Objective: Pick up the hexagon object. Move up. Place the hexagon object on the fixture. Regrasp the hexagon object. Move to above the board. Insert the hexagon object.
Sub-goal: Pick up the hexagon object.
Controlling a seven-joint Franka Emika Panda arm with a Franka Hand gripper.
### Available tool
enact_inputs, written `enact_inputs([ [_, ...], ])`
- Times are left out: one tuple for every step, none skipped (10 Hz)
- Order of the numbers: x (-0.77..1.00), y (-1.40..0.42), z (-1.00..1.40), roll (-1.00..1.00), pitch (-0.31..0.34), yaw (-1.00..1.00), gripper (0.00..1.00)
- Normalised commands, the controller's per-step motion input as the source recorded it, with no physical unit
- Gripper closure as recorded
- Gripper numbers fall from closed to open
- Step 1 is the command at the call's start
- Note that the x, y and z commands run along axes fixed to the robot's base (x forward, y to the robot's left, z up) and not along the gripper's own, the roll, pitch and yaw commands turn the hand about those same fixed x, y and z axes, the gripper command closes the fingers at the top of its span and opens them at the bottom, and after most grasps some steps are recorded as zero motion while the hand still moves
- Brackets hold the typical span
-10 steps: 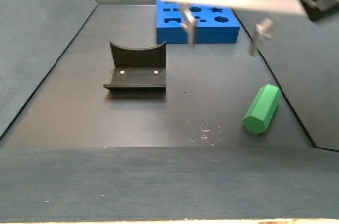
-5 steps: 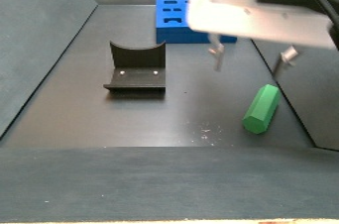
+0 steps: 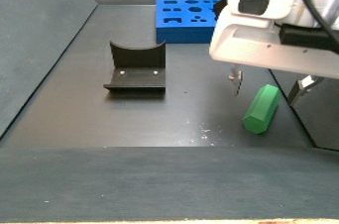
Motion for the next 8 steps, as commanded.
enact_inputs([
  [-0.22,-0.14,-0.99,0.0,-0.134,-0.1,0.0],
  [-0.19,-0.05,-0.45,0.0,-0.149,-0.07,0.0],
  [0.0,0.0,-0.04,0.0,0.0,0.0,0.0],
  [-0.37,-0.07,-0.85,0.0,-0.383,0.0,0.0],
  [-0.05,0.0,-0.16,0.0,-0.094,0.0,0.0],
  [0.0,0.0,0.0,0.0,0.0,0.0,1.0],
  [0.0,0.0,0.0,0.0,0.0,0.0,1.0],
  [0.0,0.0,0.0,0.0,0.0,0.0,1.0],
])
